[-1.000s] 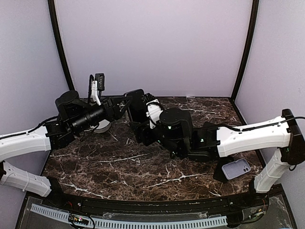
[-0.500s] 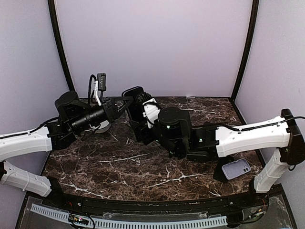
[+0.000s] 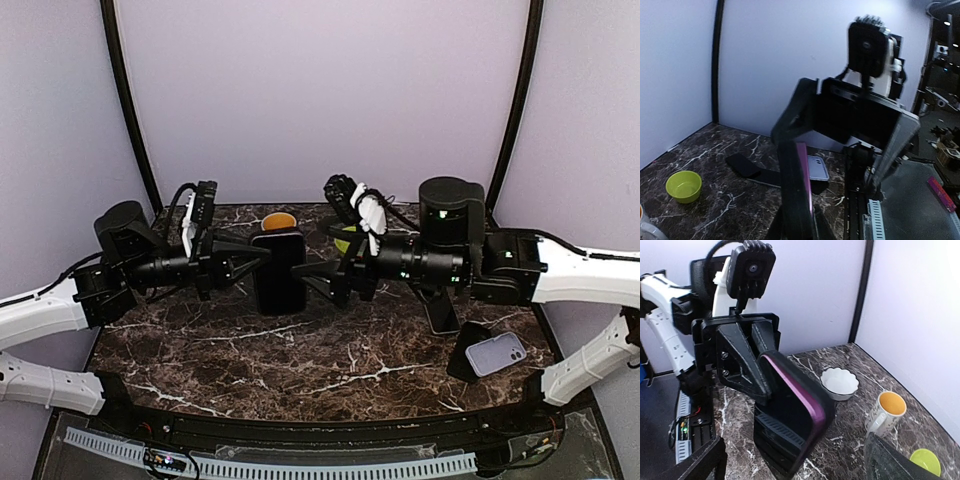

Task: Put the phone into the phone case

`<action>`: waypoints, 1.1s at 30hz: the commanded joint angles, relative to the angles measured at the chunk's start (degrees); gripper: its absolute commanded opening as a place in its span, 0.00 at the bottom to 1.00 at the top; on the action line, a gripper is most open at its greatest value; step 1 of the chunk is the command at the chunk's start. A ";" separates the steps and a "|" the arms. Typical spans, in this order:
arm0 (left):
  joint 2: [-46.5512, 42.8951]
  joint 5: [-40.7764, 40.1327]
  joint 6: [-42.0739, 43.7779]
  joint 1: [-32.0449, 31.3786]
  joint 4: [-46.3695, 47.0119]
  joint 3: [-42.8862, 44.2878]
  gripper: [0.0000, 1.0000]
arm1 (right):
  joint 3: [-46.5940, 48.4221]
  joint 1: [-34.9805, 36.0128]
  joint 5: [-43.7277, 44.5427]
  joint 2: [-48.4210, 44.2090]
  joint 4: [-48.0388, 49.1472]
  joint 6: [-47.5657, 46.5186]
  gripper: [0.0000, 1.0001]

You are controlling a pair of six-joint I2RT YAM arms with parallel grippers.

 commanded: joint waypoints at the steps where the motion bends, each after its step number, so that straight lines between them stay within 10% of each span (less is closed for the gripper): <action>1: -5.02 16.00 4.82 -0.33 6.11 -0.59 0.00 | 0.20 -2.12 -22.15 -1.45 -2.50 -1.52 0.89; 7: -4.89 17.31 6.55 -0.69 3.66 0.87 0.00 | 2.94 -2.30 -26.02 -0.42 -1.77 -0.77 0.56; 14: -4.80 16.24 7.39 -1.14 2.80 1.33 0.00 | 5.48 -2.34 -28.04 2.69 -1.04 2.36 0.43; 19: -4.56 16.51 7.73 -1.81 2.25 1.48 0.00 | 6.54 -2.45 -25.46 3.90 -1.48 3.78 0.00; 25: -5.80 15.46 7.96 -2.02 1.82 0.51 0.02 | 6.38 -2.52 -22.15 2.90 -0.87 4.84 0.00; 29: -6.82 10.98 9.05 -2.11 0.39 -1.58 0.47 | 6.62 -2.60 -22.73 1.75 1.08 5.40 0.00; 33: -6.72 4.69 10.63 -3.25 -0.95 -3.60 0.46 | 6.75 -2.60 -24.18 0.99 2.31 5.38 0.00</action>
